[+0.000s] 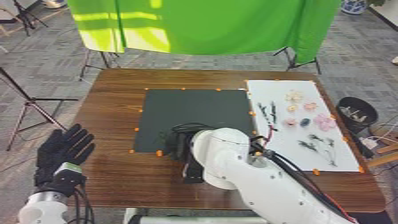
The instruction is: Arrange flowers
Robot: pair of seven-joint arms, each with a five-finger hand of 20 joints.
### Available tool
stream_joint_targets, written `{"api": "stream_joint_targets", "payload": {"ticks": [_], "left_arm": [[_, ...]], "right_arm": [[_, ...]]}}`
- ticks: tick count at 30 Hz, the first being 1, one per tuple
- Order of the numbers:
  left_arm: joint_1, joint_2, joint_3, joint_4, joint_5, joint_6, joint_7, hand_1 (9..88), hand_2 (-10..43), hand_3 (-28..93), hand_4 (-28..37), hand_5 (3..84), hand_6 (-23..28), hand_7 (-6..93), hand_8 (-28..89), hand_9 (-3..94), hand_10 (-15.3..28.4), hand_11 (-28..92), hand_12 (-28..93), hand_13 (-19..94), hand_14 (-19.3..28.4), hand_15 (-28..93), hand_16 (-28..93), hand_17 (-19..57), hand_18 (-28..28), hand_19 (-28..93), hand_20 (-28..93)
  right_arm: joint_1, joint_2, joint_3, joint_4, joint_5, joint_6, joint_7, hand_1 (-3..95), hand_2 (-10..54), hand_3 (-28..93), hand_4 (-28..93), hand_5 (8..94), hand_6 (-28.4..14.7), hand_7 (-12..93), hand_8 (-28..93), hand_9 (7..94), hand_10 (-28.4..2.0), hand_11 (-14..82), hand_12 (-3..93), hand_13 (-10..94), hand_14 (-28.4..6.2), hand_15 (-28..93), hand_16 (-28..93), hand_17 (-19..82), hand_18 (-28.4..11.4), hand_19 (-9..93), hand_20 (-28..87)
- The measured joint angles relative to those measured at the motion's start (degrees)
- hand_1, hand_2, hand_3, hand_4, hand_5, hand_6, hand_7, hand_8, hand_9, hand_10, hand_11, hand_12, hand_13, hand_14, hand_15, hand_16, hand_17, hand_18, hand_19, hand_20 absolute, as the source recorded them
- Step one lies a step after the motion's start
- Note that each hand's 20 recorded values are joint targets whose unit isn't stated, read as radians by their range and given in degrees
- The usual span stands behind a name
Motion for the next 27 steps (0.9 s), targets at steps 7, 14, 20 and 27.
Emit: {"api": "stream_joint_targets", "payload": {"ticks": [7, 14, 20, 27], "left_arm": [[-0.56, 0.39, 0.42, 0.2, 0.01, 0.01, -0.33, 30.5, 14.7, 70, -28.3, 45.2, 11.3, 17.4, -9, 37.7, 17.6, 31, 10, 27, 18.2, 45, -11, -6.4, 15.8, 40, 7], [-0.97, 0.44, 0.64, 0.3, 0.06, 0.0, -0.86, 30.5, 14.8, 70, -28.3, 45.2, 11.2, 17.4, -9, 37.8, 17.6, 31, 10, 27, 18.2, 45, -11, -6.4, 15.8, 40, 7], [-1.07, 0.14, 0.64, 0.35, 0.09, -0.17, -0.83, 30.6, 14.8, 70, -28.3, 45.2, 11.3, 17.4, -9, 37.9, 17.6, 31, 10, 27, 18.2, 45, -11, -6.4, 15.8, 40, 7], [-0.12, -0.67, -0.21, 0.33, 0.0, -0.35, -0.2, 30.5, 14.8, 70, -28.3, 45.2, 11.3, 17.5, -9, 37.8, 17.6, 31, 10, 27, 18.3, 45, -11, -6.4, 15.8, 40, 7]], "right_arm": [[0.01, -1.5, -0.22, 1.2, -0.42, 1.39, 0.01, 16.7, 23.8, 84, -5, 70.9, -9.9, 9, -9, 77.9, -22.6, 14.4, 17.4, 77, -16.9, 44, 19, 49, -21.8, 93, 23], [-0.07, -2.22, -0.11, 1.93, -0.86, 2.64, 0.02, 16.7, 24.0, 84, -5, 70.3, -9.9, 9, -8, 77.4, -22.4, 14.4, 17.3, 77, -16.8, 44, 19, 49, -21.7, 93, 23], [-1.1, -1.92, 1.83, 0.71, -0.01, 2.36, 0.12, 20.1, 11.7, 71, -16, 70.0, -9.9, 9, -8, 76.9, -22.6, 14.4, 17.3, 76, -17.3, 43, 19, 47, -22.3, 93, 16], [-7.25, 2.03, 12.7, -9.07, 8.07, 12.09, -1.22, 22.8, 1.5, 92, 14, 66.2, -12.0, 9, -8, 72.6, -22.5, 13.8, 15.8, 73, -17.5, 33, 17, 47, -19.3, 74, 0]]}}
